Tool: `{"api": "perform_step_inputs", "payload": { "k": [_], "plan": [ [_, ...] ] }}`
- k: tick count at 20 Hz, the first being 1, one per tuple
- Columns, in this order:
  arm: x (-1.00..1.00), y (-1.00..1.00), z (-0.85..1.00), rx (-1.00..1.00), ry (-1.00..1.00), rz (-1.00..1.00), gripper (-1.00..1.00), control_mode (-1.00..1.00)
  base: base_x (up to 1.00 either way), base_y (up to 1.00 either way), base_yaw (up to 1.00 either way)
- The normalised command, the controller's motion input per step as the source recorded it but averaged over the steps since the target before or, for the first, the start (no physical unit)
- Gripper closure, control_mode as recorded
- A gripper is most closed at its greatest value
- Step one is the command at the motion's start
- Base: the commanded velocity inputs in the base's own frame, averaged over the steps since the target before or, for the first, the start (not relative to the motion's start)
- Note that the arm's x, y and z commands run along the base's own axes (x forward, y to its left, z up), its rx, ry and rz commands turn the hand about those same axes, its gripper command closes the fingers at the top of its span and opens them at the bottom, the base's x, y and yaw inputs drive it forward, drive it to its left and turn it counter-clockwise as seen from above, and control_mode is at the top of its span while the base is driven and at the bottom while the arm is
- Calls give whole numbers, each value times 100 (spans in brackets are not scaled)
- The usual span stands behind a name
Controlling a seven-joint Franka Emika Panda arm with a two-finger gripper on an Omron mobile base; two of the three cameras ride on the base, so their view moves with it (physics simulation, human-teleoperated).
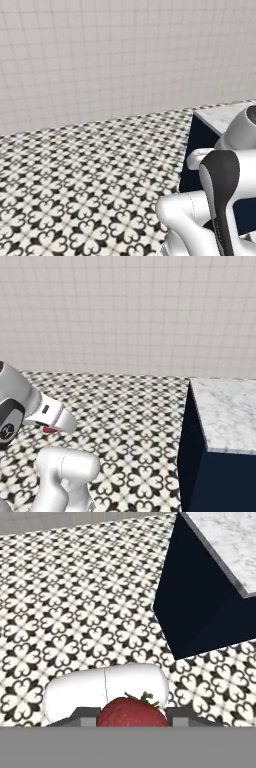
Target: Take the strawberry from the fridge and place it on top of the pancake, located on the dining counter.
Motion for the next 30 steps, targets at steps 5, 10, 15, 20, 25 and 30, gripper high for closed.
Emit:
{"api": "perform_step_inputs", "payload": {
  "k": [5, 10, 15, 20, 25, 30],
  "plan": [
    [0, 0, 0, 0, 0, 0, 100, 100, 100, 84, -39],
    [0, 0, 0, 0, 0, 0, 100, 100, 100, 70, -57],
    [0, 0, 0, 0, 0, 0, 100, 100, 100, 59, -64],
    [0, 0, 0, 0, 0, 0, 100, 100, 97, 66, -62],
    [0, 0, 0, 0, 0, 0, 100, 100, 99, 87, -60],
    [0, 0, 0, 0, 0, 0, 100, 100, 100, 84, -60]
  ]
}}
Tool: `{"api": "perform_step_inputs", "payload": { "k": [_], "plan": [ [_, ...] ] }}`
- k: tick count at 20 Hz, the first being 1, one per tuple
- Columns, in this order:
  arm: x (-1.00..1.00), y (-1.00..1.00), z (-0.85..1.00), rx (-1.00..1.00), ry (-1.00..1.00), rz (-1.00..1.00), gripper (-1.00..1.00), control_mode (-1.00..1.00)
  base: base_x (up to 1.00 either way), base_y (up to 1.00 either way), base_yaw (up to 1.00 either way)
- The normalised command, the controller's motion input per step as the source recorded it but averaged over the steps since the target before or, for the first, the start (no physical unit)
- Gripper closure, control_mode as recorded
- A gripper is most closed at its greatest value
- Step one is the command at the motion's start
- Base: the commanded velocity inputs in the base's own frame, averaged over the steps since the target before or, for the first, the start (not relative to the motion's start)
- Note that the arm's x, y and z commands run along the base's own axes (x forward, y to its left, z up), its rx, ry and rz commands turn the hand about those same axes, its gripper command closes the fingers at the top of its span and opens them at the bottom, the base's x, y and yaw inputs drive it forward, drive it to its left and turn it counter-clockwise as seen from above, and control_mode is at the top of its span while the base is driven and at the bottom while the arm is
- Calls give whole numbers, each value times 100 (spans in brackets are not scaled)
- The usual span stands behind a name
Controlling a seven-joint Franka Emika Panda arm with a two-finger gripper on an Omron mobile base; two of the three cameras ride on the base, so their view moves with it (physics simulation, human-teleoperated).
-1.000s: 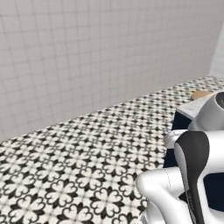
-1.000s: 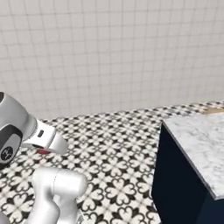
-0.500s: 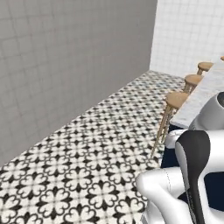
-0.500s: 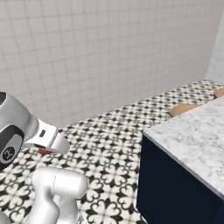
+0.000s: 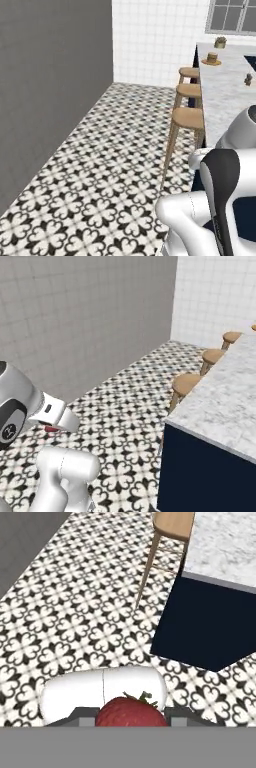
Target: Take the strawberry from the fridge and place it on top of the pancake, located on the dining counter.
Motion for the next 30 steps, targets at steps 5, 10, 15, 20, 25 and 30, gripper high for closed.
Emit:
{"api": "perform_step_inputs", "payload": {
  "k": [5, 10, 15, 20, 25, 30],
  "plan": [
    [0, 0, 0, 0, 0, 0, 100, 100, 100, 84, -60],
    [0, 0, 0, 0, 0, 0, 100, 100, 100, 83, -61],
    [0, 0, 0, 0, 0, 0, 100, 100, 100, 82, -62],
    [0, 0, 0, 0, 0, 0, 100, 100, 90, 93, -57],
    [0, 0, 0, 0, 0, 0, 100, 100, 57, 100, -48],
    [0, 0, 0, 0, 0, 0, 100, 100, 36, 100, -47]
  ]
}}
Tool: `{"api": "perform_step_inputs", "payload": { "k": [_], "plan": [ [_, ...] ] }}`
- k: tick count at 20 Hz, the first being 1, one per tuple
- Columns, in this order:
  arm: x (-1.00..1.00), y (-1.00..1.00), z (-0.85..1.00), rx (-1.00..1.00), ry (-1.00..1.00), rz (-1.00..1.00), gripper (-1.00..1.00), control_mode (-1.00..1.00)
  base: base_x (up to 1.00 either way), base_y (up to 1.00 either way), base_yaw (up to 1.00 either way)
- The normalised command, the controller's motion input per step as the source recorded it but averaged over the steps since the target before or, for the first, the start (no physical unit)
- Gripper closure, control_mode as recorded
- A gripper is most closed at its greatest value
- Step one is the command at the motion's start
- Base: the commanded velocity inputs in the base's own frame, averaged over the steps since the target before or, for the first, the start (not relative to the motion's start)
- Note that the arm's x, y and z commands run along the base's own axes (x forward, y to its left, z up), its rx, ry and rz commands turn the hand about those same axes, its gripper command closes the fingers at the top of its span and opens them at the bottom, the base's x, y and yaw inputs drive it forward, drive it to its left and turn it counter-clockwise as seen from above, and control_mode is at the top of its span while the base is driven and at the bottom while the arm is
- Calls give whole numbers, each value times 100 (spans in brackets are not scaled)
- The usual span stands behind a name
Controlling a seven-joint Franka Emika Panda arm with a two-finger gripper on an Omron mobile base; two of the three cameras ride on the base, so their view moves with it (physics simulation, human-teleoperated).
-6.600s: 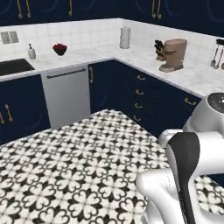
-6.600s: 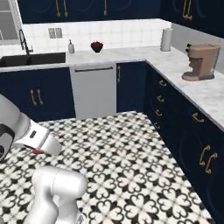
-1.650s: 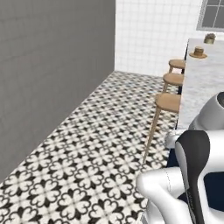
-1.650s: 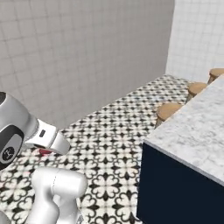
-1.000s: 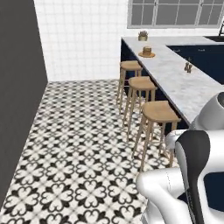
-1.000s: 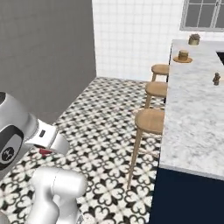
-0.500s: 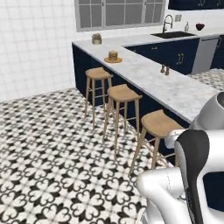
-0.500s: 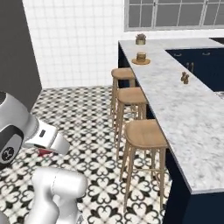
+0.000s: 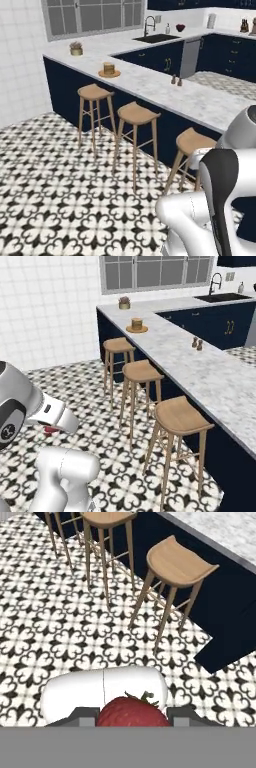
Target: Take the strawberry from the fridge and place it on top of the pancake, located on the dining counter.
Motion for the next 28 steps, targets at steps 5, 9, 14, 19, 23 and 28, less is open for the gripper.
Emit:
{"api": "perform_step_inputs", "payload": {
  "k": [5, 9, 14, 19, 23, 28],
  "plan": [
    [0, 0, 0, 0, 0, 0, 100, 100, 60, 100, -50],
    [0, 0, 0, 0, 0, 0, 100, 100, 68, 98, -54],
    [0, 0, 0, 0, 0, 0, 100, 100, 47, 99, -56],
    [0, 0, 0, 0, 0, 0, 100, 100, 26, 100, -55],
    [0, 0, 0, 0, 0, 0, 100, 100, 19, 100, -48],
    [0, 0, 0, 0, 0, 0, 100, 100, 14, 100, -43]
  ]
}}
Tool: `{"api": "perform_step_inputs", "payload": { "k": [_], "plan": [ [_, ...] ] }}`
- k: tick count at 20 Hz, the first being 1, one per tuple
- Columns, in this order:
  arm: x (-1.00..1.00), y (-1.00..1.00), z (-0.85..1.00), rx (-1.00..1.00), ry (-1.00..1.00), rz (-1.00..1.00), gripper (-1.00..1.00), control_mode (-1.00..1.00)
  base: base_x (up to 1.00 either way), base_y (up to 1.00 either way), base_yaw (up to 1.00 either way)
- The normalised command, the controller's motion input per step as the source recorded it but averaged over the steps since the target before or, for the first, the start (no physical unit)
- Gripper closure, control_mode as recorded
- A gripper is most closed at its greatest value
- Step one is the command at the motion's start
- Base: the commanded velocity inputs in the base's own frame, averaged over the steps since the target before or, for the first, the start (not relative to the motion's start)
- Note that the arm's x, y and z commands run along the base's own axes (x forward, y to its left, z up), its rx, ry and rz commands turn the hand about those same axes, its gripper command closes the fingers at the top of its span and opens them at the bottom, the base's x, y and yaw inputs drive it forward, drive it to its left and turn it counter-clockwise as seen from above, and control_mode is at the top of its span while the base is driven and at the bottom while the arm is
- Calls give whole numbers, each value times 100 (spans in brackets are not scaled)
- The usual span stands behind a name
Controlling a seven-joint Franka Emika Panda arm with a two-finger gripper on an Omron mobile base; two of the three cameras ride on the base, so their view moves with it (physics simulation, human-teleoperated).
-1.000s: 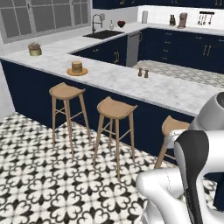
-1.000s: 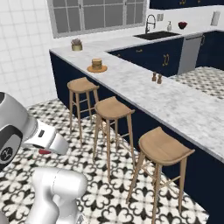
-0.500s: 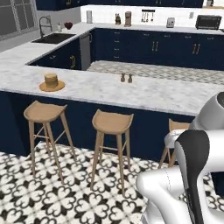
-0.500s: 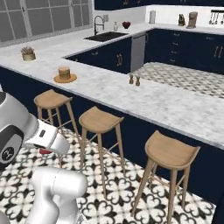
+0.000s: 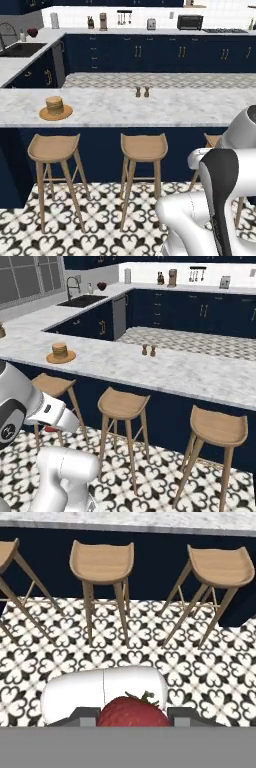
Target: Take the strawberry from the fridge and place it on top of the pancake, located on the dining counter.
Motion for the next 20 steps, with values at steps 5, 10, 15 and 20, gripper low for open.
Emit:
{"api": "perform_step_inputs", "payload": {
  "k": [5, 10, 15, 20],
  "plan": [
    [0, 0, 0, 0, 0, 0, 100, 100, 16, 100, -42],
    [0, 0, 0, 0, 0, 0, 100, 100, 4, 100, -32],
    [0, 0, 0, 0, 0, 0, 100, 100, 11, 100, -22],
    [0, 0, 0, 0, 0, 0, 100, 100, 46, 100, -18]
  ]
}}
